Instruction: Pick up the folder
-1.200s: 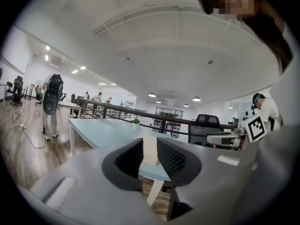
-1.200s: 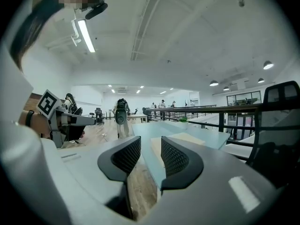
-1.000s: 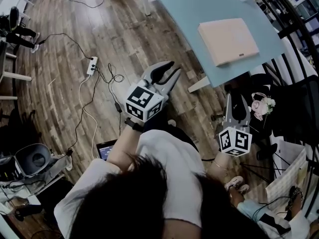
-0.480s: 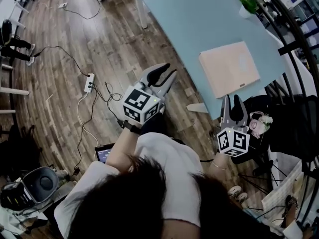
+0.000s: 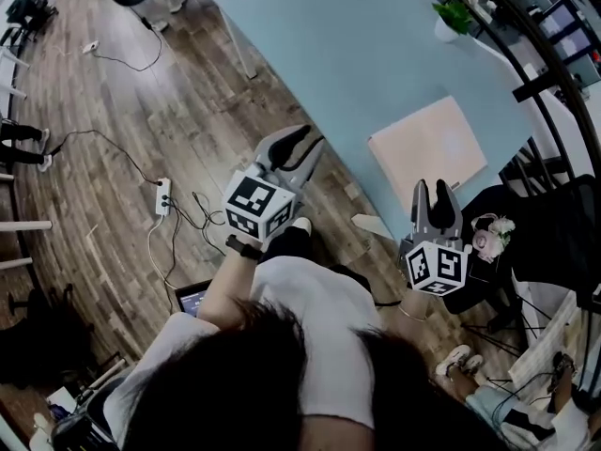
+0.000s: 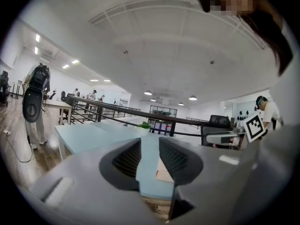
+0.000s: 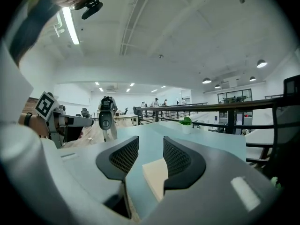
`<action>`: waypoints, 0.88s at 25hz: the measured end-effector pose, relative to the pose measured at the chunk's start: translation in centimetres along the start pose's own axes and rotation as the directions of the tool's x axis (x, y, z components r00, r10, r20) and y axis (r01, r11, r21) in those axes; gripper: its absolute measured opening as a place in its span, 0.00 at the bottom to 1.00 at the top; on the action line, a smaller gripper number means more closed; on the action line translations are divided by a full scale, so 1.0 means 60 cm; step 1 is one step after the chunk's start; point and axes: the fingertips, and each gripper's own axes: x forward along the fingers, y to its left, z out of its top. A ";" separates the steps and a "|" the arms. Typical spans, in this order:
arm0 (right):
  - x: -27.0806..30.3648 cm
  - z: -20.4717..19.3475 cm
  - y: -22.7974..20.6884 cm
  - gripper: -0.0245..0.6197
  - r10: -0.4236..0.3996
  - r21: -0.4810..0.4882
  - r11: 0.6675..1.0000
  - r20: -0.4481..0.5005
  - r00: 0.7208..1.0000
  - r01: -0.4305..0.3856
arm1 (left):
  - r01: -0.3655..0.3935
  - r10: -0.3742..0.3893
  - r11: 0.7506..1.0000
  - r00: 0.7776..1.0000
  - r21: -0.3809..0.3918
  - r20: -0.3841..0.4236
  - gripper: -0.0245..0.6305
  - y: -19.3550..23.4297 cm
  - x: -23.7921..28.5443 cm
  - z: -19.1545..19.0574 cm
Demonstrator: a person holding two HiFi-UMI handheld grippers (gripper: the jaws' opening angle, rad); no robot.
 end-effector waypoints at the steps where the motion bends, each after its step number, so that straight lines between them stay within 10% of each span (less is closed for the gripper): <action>1: 0.004 -0.001 0.000 0.26 -0.010 0.003 1.000 0.000 1.000 0.010 | 0.010 -0.010 1.000 1.000 0.000 -0.003 0.23 0.005 0.004 -0.001; 22: 0.104 -0.076 -0.173 0.43 -0.223 0.162 0.957 -0.121 0.967 0.241 | 0.254 -0.252 0.967 0.959 -0.001 -0.129 0.27 0.014 0.263 -0.029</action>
